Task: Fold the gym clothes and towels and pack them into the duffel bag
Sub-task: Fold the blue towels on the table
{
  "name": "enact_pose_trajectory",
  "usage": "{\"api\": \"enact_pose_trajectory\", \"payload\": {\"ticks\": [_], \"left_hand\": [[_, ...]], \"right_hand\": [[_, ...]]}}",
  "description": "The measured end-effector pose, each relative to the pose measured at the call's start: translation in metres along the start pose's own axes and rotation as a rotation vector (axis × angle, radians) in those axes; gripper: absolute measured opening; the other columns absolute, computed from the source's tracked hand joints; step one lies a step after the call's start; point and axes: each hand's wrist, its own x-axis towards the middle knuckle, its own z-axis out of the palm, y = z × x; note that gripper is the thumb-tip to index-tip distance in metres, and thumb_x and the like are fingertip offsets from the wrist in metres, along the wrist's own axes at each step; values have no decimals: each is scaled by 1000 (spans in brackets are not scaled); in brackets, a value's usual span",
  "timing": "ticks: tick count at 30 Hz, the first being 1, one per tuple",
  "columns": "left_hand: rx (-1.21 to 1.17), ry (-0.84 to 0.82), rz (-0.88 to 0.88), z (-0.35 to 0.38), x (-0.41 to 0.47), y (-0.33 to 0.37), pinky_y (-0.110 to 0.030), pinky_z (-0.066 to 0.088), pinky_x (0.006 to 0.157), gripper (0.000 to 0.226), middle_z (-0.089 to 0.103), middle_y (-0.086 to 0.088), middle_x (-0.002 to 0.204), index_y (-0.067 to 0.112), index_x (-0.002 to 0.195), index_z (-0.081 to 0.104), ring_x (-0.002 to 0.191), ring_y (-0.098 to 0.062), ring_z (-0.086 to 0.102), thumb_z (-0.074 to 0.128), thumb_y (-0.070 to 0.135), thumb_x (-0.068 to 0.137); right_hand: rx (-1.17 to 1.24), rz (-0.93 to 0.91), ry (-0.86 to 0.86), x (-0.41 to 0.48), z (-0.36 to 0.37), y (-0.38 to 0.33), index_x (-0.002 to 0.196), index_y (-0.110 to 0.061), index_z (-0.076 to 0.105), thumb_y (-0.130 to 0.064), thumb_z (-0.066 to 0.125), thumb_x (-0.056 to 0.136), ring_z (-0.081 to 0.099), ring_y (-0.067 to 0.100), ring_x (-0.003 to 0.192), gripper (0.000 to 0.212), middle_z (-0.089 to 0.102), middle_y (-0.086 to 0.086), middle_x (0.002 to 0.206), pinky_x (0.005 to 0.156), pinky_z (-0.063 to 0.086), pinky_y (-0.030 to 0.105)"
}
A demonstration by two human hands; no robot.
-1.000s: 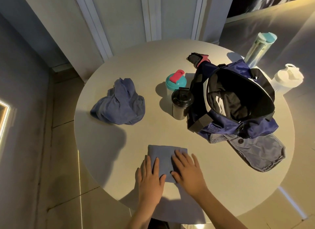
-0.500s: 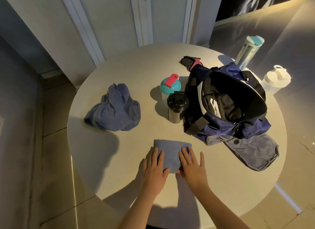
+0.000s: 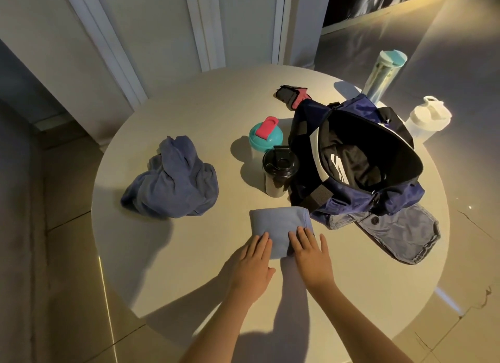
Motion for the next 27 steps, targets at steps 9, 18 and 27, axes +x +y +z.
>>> {"api": "enact_pose_trajectory", "payload": {"ticks": [9,18,27], "left_hand": [[75,83,72,-18,32,-39,-38,55,79,69,65,3,121,20,116,68,99,-21,66,84,51,57],[-31,117,-225,-54,-7,-86,-31,18,113,46,27,4,154,22,146,30,140,-16,25,29,35,102],[-367,414,-606,-79,-12,-189,-43,44,81,30,60,-21,114,-4,116,59,104,-39,57,58,10,90]], "right_hand": [[82,72,-149,17,-30,-16,152,-23,1,-48,19,100,-7,25,146,60,-5,5,159,115,-6,48],[187,-144,-22,22,-59,-52,123,-18,59,-58,26,83,50,28,122,65,55,4,131,108,27,50],[286,-279,-149,77,-86,-124,146,-18,31,-35,35,100,32,23,135,49,30,1,152,108,26,33]]}}
